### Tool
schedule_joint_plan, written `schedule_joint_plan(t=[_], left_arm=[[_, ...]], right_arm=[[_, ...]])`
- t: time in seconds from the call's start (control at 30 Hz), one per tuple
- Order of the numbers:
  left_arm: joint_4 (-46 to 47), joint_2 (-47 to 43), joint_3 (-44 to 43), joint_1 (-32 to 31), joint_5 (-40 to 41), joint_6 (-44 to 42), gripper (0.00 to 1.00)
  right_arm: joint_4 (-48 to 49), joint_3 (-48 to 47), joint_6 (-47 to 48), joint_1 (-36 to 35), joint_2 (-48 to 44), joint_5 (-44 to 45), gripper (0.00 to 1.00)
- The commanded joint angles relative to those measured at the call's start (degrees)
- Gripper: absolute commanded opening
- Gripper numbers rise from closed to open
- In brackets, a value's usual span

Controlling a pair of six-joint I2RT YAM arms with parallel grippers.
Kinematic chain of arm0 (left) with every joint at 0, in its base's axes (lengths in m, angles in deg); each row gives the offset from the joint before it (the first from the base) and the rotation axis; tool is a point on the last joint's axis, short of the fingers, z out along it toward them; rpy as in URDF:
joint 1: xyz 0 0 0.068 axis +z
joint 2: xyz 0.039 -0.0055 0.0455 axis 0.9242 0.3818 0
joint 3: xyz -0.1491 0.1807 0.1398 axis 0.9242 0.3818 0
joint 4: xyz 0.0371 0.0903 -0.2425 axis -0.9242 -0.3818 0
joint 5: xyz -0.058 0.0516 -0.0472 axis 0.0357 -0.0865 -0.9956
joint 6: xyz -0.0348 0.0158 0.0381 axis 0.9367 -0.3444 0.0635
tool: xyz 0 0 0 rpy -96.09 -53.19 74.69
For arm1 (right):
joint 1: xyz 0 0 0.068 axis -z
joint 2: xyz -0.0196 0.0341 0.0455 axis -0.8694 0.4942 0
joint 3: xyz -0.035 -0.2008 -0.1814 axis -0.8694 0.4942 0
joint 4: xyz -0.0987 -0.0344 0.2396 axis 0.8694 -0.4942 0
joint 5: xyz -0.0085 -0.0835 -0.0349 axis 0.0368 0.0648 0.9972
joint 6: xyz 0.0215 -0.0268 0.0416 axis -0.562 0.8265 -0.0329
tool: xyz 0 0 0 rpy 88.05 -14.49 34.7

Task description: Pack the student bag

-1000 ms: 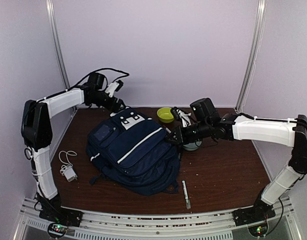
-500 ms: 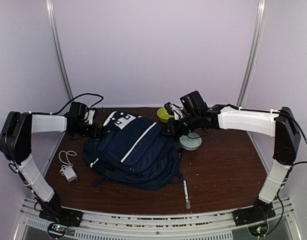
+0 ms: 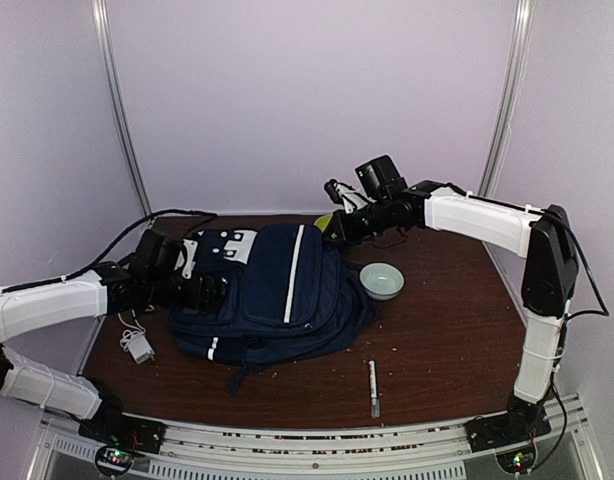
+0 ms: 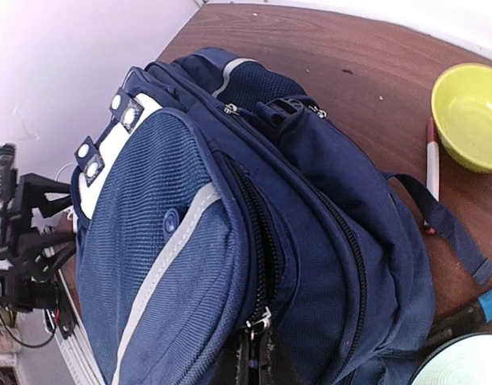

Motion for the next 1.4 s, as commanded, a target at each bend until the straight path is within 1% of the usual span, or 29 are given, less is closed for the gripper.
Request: schedule_joint_plan(t=[0.0,0.07,0.13,0.2,0.3,0.33,0.37,0.47,0.5,0.53,0.57,0.6,0.7,0.77,0.87,0.9,0.97,1.07,1.1,1.23,1.37], left_arm=[[-7.5,-7.7,-7.9,-12.3,0.1,-9.1,0.76],[-9.2,-10.2,-10.1,-17.1,0.9,-15.7,0.75],[-10.7,-10.9,-13.0,-20.2,-2.9,-22.4,0.77],[-11.2,-9.9,-16.0,-21.0,-8.1,-27.4,0.81],[-9.6,-7.0,-19.7,-20.3,-7.8,-32.8,0.88],[-8.6,-5.6,-21.2,-18.9,-9.4,-34.0,0.89],[-8.3,-4.1,-23.3,-16.6,-13.8,-34.5,0.90],[-8.2,3.5,-30.6,-5.5,-32.6,-31.8,0.89],[-8.9,6.9,-33.1,-2.8,-36.5,-31.7,0.87],[-10.8,10.0,-36.0,-1.1,-38.7,-33.4,0.86],[-13.5,13.1,-40.2,-0.5,-40.4,-36.7,0.86],[-15.4,15.7,-42.4,-0.4,-41.7,-41.8,0.87],[-15.5,21.9,-46.2,-0.4,-43.8,-52.1,0.95],[-15.2,25.9,-49.9,0.3,-44.4,-55.3,0.97],[-19.2,33.5,-57.8,3.4,-53.2,-58.8,0.98],[-21.4,36.5,-60.9,4.4,-56.0,-59.0,0.98],[-28.5,43.7,-69.8,5.3,-61.1,-59.5,0.98],[-38.7,52.1,-81.7,5.3,-67.5,-63.1,0.98],[-39.8,53.6,-82.4,5.3,-68.7,-63.7,0.98],[-42.0,55.0,-79.7,5.5,-72.9,-67.9,0.97],[-43.1,56.2,-79.6,5.3,-76.7,-68.8,0.89]], right_arm=[[4.0,-5.6,8.0,-1.8,-2.7,-7.7,0.00],[2.8,-6.4,10.7,-1.7,-2.9,-8.3,0.00],[1.3,-7.6,12.8,-1.7,-2.6,-9.3,0.00],[0.8,-8.7,14.5,-1.8,-2.6,-10.8,0.00],[0.3,-10.1,16.8,-1.8,-2.9,-13.2,0.00],[-0.1,-10.9,17.6,-1.8,-2.9,-13.8,0.00],[-0.7,-11.6,18.4,-1.7,-2.9,-14.6,0.00],[-1.2,-12.1,19.9,-1.7,-2.9,-17.0,0.00],[-1.1,-12.0,20.1,-1.7,-2.8,-17.6,0.00],[-0.8,-11.8,20.2,-1.7,-2.8,-18.1,0.00],[-0.6,-11.6,20.3,-1.7,-2.7,-18.4,0.00],[-0.4,-11.3,20.4,-1.7,-2.7,-18.3,0.00],[-0.1,-11.4,20.4,-1.6,-2.2,-17.6,0.00],[-0.1,-11.8,20.2,-1.6,-1.7,-17.6,0.00],[-0.4,-12.3,20.1,-1.6,-1.0,-18.2,0.00],[-0.4,-12.3,20.1,-1.6,-0.9,-18.3,0.00],[-0.3,-12.4,19.9,-1.6,-0.8,-18.6,0.00],[0.0,-12.7,19.4,-1.6,-0.4,-18.9,0.00],[0.1,-12.8,19.2,-1.5,-0.4,-18.7,0.00],[0.3,-13.0,18.6,-1.3,0.1,-18.2,0.00],[0.4,-13.2,18.3,-1.0,0.8,-17.8,0.00]])
